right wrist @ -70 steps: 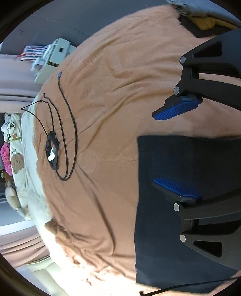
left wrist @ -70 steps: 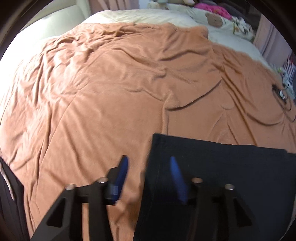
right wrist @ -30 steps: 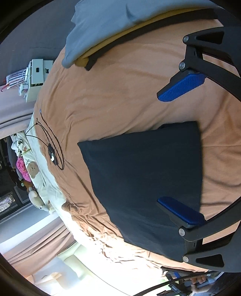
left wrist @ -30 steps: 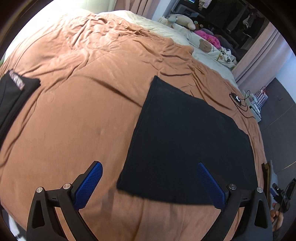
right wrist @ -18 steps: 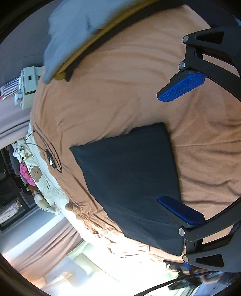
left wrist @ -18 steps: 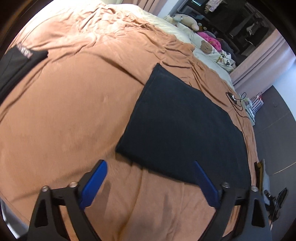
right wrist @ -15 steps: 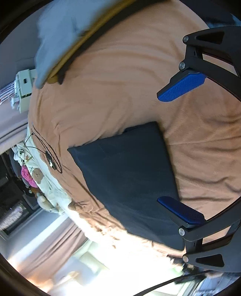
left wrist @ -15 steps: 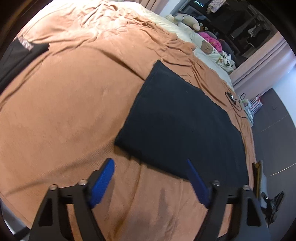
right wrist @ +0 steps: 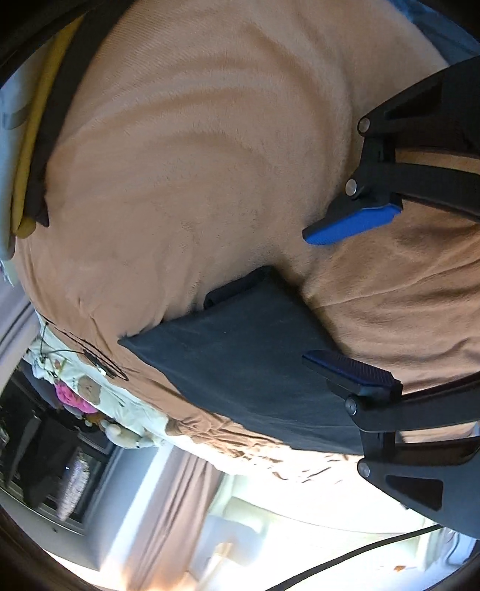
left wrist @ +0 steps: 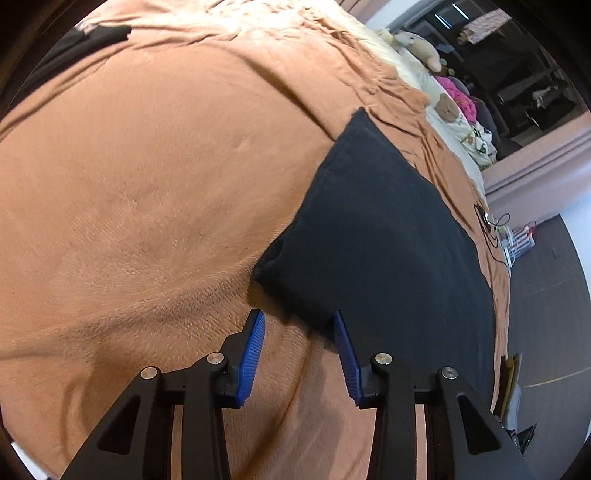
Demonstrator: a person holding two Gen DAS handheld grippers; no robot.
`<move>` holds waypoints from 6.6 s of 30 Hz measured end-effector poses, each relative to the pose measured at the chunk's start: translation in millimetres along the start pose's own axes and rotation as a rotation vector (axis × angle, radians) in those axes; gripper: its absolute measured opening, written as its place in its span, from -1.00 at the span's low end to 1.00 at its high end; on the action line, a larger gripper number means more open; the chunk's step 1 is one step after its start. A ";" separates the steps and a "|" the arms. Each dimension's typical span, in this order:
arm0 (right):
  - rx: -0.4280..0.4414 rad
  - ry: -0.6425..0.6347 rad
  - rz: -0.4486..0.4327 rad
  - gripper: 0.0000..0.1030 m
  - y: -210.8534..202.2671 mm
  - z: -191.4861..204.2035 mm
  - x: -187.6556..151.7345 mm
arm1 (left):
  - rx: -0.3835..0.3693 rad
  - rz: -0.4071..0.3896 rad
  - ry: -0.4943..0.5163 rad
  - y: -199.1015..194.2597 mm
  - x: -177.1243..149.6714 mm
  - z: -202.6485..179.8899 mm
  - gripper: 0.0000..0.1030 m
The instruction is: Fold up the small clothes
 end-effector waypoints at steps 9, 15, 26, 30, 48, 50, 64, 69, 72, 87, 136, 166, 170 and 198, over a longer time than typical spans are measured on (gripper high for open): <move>0.052 0.064 -0.007 0.10 22.8 0.5 -3.1 | -0.059 0.010 -0.146 4.7 7.4 12.7 -0.21; 0.069 0.114 -0.023 0.10 30.2 -1.3 -5.9 | -0.140 0.055 -0.278 5.1 0.6 17.7 -0.21; 0.050 0.191 -0.085 -0.67 44.2 -11.2 -10.6 | -0.190 -0.004 -0.375 12.8 19.4 26.5 -0.46; 0.061 0.193 -0.073 -0.93 38.8 -4.6 -8.6 | -0.199 0.002 -0.374 10.9 26.1 27.7 -0.85; 0.118 0.152 -0.138 -0.99 -0.2 28.6 -15.0 | -0.323 -0.048 -0.327 -61.8 27.2 0.1 -0.93; 0.122 0.150 -0.129 -0.99 -3.3 27.5 -19.4 | -0.322 -0.050 -0.330 -67.7 23.3 4.2 -0.93; 0.132 0.092 -0.081 -0.99 -41.3 23.8 -42.9 | -0.334 -0.071 -0.349 -123.5 -12.8 60.7 -0.93; 0.128 0.087 -0.063 -0.99 -51.8 22.2 -52.5 | -0.342 -0.078 -0.351 -138.4 -24.8 77.0 -0.93; 0.121 0.075 -0.053 -0.99 -58.6 20.5 -58.7 | -0.350 -0.081 -0.351 -144.5 -30.0 86.8 -0.93; -0.089 -0.228 0.015 0.03 -59.1 55.1 -52.6 | -0.280 -0.038 -0.349 -110.0 -48.5 119.8 -0.12; -0.167 -0.759 0.327 -0.74 240.4 262.4 -40.5 | -0.368 -0.025 -0.494 -93.7 -52.3 149.5 -0.76; -0.158 -0.652 0.323 -0.88 350.4 265.8 56.9 | -0.357 -0.032 -0.629 -93.3 -56.8 151.5 -0.78; -0.152 -0.631 0.337 -0.88 359.0 266.9 77.0 | -0.382 -0.020 -0.623 -97.5 -56.2 147.8 -0.83; 0.091 -0.679 0.487 -0.84 221.1 223.3 -77.9 | -0.764 0.043 -0.278 -141.8 -23.4 6.8 -0.86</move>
Point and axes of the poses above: each gripper's, at about its wrist camera, not at the fingertips, and y roughly the way its jaws point, z to its left, x to its top, the point moved 3 cm from there along y, roughly the way its jaws point, and after that the axes turned 14 degrees about -y, right-handed, at the moved point
